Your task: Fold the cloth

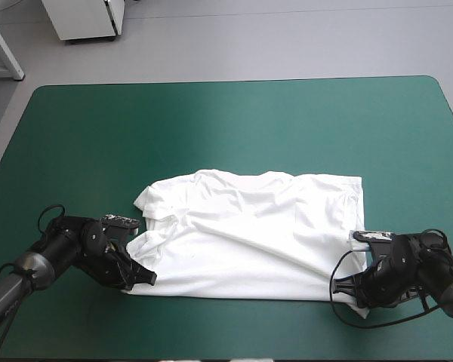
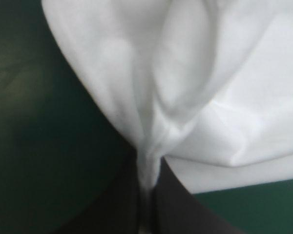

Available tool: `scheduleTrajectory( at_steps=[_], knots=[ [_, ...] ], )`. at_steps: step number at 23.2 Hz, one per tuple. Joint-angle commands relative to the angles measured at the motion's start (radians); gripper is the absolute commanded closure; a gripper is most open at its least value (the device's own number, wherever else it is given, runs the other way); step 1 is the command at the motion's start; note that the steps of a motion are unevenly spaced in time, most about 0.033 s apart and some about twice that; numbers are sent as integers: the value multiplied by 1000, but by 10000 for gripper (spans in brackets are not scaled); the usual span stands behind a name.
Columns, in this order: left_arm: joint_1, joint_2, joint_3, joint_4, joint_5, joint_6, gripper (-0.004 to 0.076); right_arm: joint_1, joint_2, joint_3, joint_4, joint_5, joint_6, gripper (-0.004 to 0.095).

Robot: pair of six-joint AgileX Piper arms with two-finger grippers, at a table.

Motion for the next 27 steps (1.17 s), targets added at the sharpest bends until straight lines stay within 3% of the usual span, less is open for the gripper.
scheduleTrajectory(
  at_steps=[1, 5, 9, 12, 16, 27],
  knots=[
    [-5, 20, 2, -30, -19, 10, 733, 0, 9, -7, 94, 25, -23, 923],
    [-5, 2, -126, -33, 81, 18, 733, 0, -60, -126, 94, 85, -21, 927],
    [-5, -31, -367, -37, 189, 18, 733, 0, -99, -361, 85, 129, 5, 927],
    [-5, -31, -521, -37, 215, 22, 733, 0, -97, -507, 81, 122, 13, 927],
    [-5, -31, -660, -37, 126, 22, 733, 0, -77, -633, 36, 86, 32, 927],
    [-5, 80, -675, -28, -87, 44, 733, 0, 57, -650, -23, -126, 87, 927]
  ],
)
